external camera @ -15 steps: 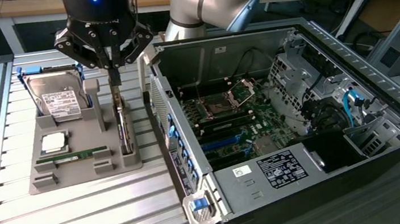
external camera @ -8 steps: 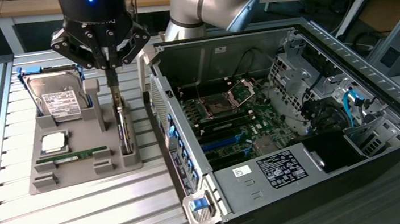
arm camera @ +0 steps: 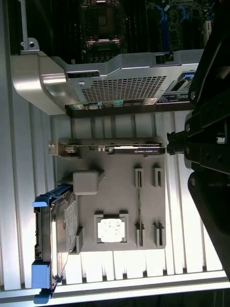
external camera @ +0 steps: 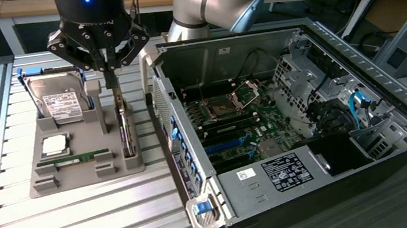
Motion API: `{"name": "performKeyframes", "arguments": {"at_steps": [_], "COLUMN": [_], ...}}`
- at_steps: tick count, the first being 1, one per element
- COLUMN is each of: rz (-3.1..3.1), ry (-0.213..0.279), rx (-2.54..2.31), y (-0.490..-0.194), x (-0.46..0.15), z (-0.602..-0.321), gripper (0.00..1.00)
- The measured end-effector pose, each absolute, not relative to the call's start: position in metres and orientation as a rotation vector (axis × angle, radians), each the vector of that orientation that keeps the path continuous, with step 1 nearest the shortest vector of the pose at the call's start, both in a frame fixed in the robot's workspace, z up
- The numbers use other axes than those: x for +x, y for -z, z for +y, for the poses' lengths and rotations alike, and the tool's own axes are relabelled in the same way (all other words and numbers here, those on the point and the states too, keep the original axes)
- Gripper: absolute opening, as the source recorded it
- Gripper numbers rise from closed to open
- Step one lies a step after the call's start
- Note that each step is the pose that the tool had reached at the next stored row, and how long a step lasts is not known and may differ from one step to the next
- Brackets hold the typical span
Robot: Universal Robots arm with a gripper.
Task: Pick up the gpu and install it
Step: 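Reach for the gpu, then pick up the gpu and move the gpu toward the slot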
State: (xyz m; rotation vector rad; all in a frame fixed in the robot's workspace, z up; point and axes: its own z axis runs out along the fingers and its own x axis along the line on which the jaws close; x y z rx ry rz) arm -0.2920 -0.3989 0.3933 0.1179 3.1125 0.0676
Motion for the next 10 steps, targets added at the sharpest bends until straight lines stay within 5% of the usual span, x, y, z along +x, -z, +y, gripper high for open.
{"name": "performKeyframes", "arguments": {"at_steps": [10], "rz": [3.113], "ry": [-0.068], "rx": [0.118], "y": [-0.3933], "x": [-0.292], "z": [-0.3989], "gripper": [0.11]}}
